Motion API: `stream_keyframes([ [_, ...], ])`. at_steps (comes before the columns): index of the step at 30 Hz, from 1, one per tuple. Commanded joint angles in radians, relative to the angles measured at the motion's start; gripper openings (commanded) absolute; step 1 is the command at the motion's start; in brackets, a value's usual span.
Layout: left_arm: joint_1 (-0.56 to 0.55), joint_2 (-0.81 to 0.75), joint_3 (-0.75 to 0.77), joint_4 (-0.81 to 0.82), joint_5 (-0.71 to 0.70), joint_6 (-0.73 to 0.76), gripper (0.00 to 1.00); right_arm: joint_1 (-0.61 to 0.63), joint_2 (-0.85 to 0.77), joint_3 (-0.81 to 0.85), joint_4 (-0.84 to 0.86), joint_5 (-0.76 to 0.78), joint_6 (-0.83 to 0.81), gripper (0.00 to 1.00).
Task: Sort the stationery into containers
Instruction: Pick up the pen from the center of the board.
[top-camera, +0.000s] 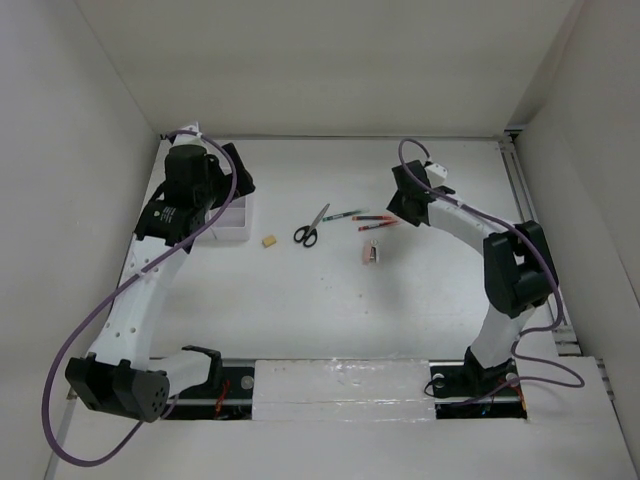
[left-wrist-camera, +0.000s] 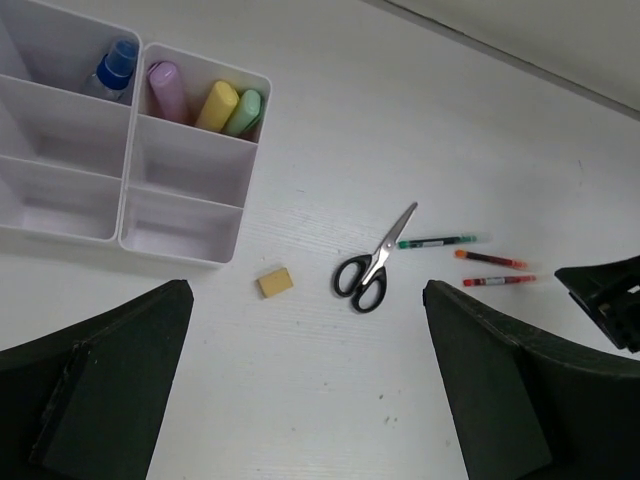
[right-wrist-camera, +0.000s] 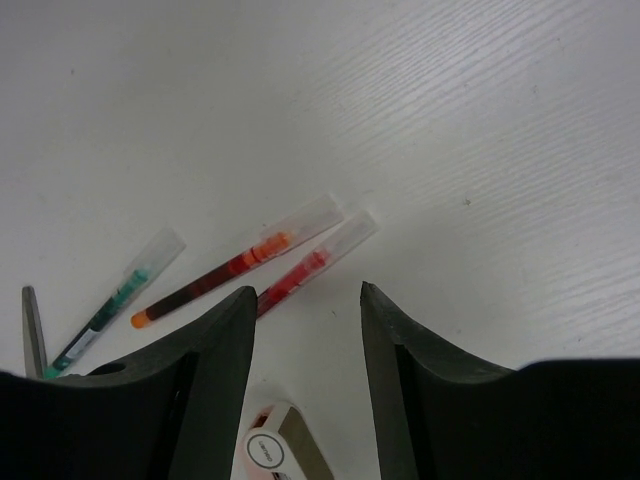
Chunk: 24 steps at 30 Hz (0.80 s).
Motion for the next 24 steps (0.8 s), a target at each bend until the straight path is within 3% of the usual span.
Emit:
stream_keyframes([
  [1,0.004,-0.027,-0.008,0.076,0.053,0.033,1.0,0.004,0.016,0.041,-0.012,0.005,0.055,0.52],
  [24,0.004,-0.045,-0.036,0.103,0.125,0.024,1.0,0.088,0.133,0.092,-0.008,-0.022,0.194,0.48],
])
